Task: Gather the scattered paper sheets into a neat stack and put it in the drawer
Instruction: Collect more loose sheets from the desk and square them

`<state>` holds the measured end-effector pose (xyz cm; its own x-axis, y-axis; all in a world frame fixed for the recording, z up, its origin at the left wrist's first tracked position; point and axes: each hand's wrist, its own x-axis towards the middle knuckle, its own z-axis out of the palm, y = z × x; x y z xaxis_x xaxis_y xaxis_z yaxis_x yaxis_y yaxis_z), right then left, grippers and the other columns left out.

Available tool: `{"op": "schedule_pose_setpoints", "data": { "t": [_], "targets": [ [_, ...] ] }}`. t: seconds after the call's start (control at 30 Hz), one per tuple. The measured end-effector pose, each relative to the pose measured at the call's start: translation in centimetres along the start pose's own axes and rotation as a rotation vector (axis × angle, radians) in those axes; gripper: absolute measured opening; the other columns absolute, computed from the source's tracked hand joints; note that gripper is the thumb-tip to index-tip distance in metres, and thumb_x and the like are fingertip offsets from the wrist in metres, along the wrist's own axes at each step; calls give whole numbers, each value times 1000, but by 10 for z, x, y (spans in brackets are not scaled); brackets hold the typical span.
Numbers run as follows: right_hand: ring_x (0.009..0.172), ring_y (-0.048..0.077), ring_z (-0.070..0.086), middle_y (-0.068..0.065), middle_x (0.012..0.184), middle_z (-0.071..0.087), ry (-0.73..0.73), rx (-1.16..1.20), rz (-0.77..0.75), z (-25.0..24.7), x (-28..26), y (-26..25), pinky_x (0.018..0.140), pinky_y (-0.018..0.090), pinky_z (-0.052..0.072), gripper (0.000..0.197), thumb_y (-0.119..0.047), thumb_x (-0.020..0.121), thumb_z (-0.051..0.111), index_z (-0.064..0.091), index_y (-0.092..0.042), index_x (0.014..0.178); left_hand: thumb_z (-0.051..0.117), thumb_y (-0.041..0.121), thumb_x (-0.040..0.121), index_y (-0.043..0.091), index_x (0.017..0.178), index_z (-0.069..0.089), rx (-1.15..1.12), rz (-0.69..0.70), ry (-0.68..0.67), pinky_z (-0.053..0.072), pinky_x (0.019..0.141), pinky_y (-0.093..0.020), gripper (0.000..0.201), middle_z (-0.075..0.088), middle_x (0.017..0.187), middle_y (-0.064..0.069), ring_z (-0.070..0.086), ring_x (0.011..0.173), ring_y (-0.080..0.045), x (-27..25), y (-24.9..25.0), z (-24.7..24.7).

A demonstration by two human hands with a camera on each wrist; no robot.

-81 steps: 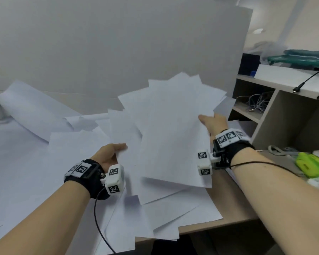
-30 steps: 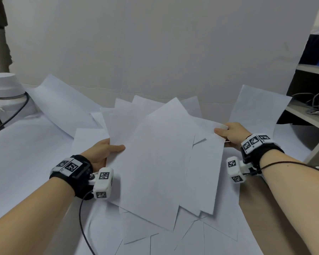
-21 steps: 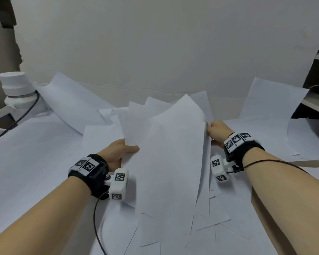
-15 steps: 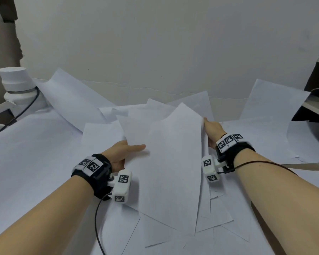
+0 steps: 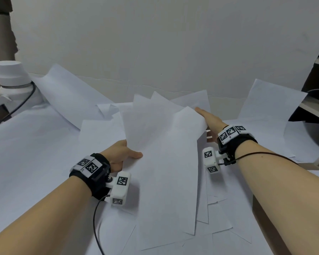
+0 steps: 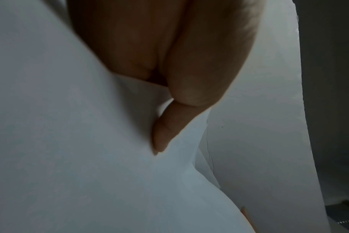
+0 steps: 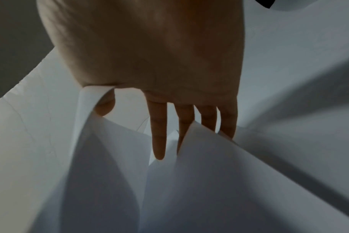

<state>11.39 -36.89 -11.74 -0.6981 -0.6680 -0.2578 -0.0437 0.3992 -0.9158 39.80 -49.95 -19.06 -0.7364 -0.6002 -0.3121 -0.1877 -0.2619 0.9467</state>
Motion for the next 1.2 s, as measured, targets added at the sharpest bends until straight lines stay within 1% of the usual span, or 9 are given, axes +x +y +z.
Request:
{"op": "schedule_pose_setpoints", "data": {
  "t": [0.13, 0.23, 0.47, 0.6, 0.8, 0.9, 1.03, 1.1, 1.2],
  "targets": [
    [62, 22, 54, 3, 76, 55, 57, -123, 26, 6, -4, -11, 61, 26, 42, 17, -30, 87, 61, 58, -14, 84, 54, -15, 93, -3, 113, 65, -41, 1, -10, 61, 64, -38, 26, 76, 96, -19, 75, 78, -31, -1, -1, -8],
    [73, 28, 54, 14, 83, 57, 150, -328, 36, 9, 1, -12, 67, 29, 43, 13, -12, 78, 62, 60, -2, 87, 54, -13, 94, -3, 114, 64, -60, 4, -10, 62, 65, -40, 24, 75, 98, -21, 75, 79, -33, -4, 0, -14],
    [102, 19, 62, -1, 117, 67, 359, -753, -236, 2, 5, -14, 60, 16, 29, 31, -3, 93, 48, 65, -17, 115, 54, -7, 96, -1, 123, 61, -167, -34, 14, 61, 66, -44, 28, 73, 107, -23, 74, 85, -36, -10, 1, -23],
    [115, 30, 60, 14, 122, 61, 435, -306, -80, -20, 0, -11, 65, 24, 43, 33, -14, 91, 52, 59, -8, 123, 53, -8, 97, -2, 123, 60, -181, -36, 81, 61, 60, -42, 28, 75, 98, -21, 75, 78, -34, -18, -1, -24],
    [72, 23, 50, 8, 61, 56, 374, -250, 63, -31, -21, 22, 59, 18, 42, 6, -3, 87, 53, 52, -7, 82, 56, -3, 98, -7, 138, 44, -280, -25, 233, 60, 54, -36, 42, 71, 107, -23, 76, 73, -28, -23, -4, -21],
    [72, 34, 66, 22, 76, 66, 231, 20, 138, -22, -52, 45, 77, 44, 58, 5, 2, 79, 59, 61, 4, 83, 52, 9, 104, -5, 119, 56, -358, -123, 279, 58, 47, -46, 21, 73, 85, -22, 73, 61, -35, -33, -5, -6],
    [69, 36, 67, 26, 86, 65, -6, 243, 192, -3, -92, 66, 58, 51, 60, 10, 11, 87, 50, 57, 4, 90, 58, 20, 99, -2, 126, 54, -385, -174, 353, 55, 84, -59, 35, 59, 133, -30, 66, 103, -42, -28, -17, 13],
    [71, 37, 66, 27, 89, 64, -37, 317, 210, 5, -100, 73, 51, 46, 59, 11, 13, 90, 48, 57, 9, 95, 55, 14, 99, 4, 98, 57, -417, -138, 402, 47, 100, -54, 10, 49, 146, -29, 54, 104, -28, -27, -17, 29],
    [84, 36, 65, 26, 98, 65, -24, 398, 201, 15, -108, 81, 58, 49, 60, 20, 12, 91, 48, 57, 18, 108, 55, 10, 99, 13, 76, 45, -404, -67, 480, 48, 83, -40, 25, 43, 152, -24, 46, 90, -20, -26, -21, 52]
  ]
}}
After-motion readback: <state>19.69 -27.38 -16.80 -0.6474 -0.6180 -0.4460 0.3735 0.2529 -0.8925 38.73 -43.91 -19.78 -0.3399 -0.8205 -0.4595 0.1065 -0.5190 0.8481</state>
